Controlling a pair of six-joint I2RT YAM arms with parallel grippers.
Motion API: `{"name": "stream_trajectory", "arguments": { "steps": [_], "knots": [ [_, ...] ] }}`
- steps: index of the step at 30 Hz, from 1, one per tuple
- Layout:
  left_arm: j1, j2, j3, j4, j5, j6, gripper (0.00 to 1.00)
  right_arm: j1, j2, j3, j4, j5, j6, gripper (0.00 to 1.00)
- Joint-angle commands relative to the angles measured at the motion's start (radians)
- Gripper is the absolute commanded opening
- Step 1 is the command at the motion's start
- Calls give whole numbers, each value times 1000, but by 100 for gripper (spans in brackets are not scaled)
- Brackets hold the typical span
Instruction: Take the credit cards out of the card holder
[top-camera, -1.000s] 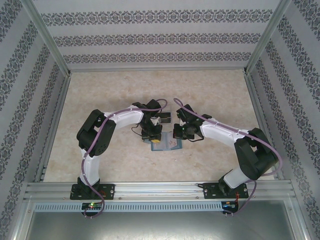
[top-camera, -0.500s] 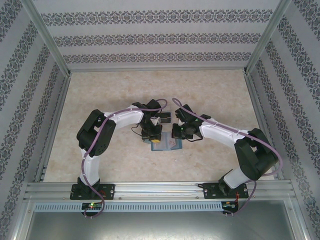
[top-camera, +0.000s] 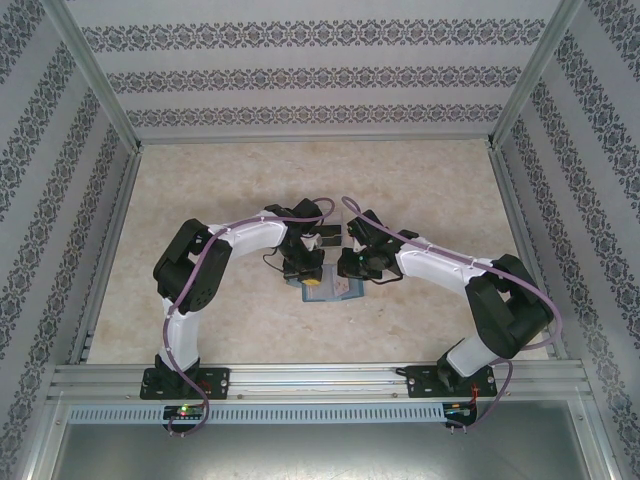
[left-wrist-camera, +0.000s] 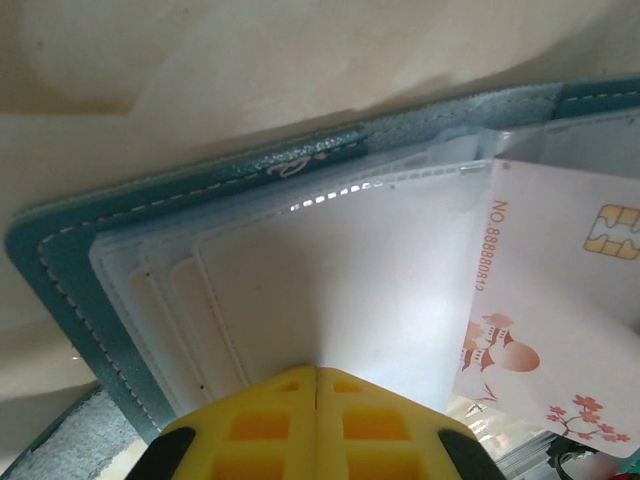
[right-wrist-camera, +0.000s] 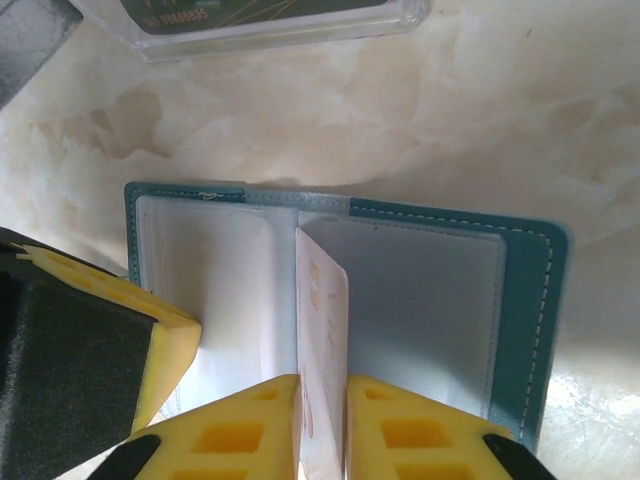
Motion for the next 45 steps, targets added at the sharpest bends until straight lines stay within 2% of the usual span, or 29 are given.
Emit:
{"name": "stream_trajectory", "arguments": {
  "steps": [1,16,34,39,45],
  "knots": [
    [-14,15,-6,-26,-16,5,0,9,6,10,2,-26,11,18],
    [-14,9,-1,-26,-18,8,0,8,19,24,11,-48,14,10],
    [6,-101,10,-66,-91,22,0,-47,-81,31,-42,-26,-37,8],
    [21,-148,-20,-50,-119,21,0,-79,-83,51,-41,-101,-147,7],
    [63,-253,-114,28,-156,17,0,-91,-56,134,-120,-115,-421,4]
  ]
}}
